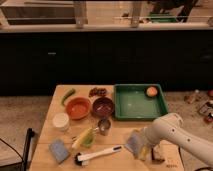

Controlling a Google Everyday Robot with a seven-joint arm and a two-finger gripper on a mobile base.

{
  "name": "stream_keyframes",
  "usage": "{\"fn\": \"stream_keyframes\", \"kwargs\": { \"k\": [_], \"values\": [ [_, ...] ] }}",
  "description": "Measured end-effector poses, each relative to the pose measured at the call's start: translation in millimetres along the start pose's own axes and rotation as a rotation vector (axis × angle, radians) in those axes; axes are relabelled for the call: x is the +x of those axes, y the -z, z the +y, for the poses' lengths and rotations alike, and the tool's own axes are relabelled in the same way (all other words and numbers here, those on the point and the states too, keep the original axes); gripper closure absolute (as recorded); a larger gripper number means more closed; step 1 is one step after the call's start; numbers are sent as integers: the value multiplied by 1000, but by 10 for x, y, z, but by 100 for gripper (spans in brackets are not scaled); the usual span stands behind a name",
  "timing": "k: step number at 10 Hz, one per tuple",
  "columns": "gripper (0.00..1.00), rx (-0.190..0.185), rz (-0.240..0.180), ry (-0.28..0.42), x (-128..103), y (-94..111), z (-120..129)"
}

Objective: Wipe tray with towel

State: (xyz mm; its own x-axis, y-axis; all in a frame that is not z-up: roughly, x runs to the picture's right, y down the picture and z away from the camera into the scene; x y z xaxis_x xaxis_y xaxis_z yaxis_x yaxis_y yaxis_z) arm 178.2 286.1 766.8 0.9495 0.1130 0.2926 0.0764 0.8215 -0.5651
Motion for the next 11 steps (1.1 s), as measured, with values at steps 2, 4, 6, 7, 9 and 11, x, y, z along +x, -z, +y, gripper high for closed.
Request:
{"fn": "stream_keyframes", "kwargs": {
  "k": [2, 4, 6, 7, 9, 11],
  "values": [
    [20, -8, -4, -11, 25, -75, -32],
    [20, -32, -8, -23, 72, -176, -34],
    [23, -49, -9, -26, 100, -249, -18],
    [31, -55, -8, -29, 115, -277, -4],
    [51, -58, -10, -36, 135, -287, 14],
    [72, -60, -6, -34, 135, -248, 19]
  ]
}}
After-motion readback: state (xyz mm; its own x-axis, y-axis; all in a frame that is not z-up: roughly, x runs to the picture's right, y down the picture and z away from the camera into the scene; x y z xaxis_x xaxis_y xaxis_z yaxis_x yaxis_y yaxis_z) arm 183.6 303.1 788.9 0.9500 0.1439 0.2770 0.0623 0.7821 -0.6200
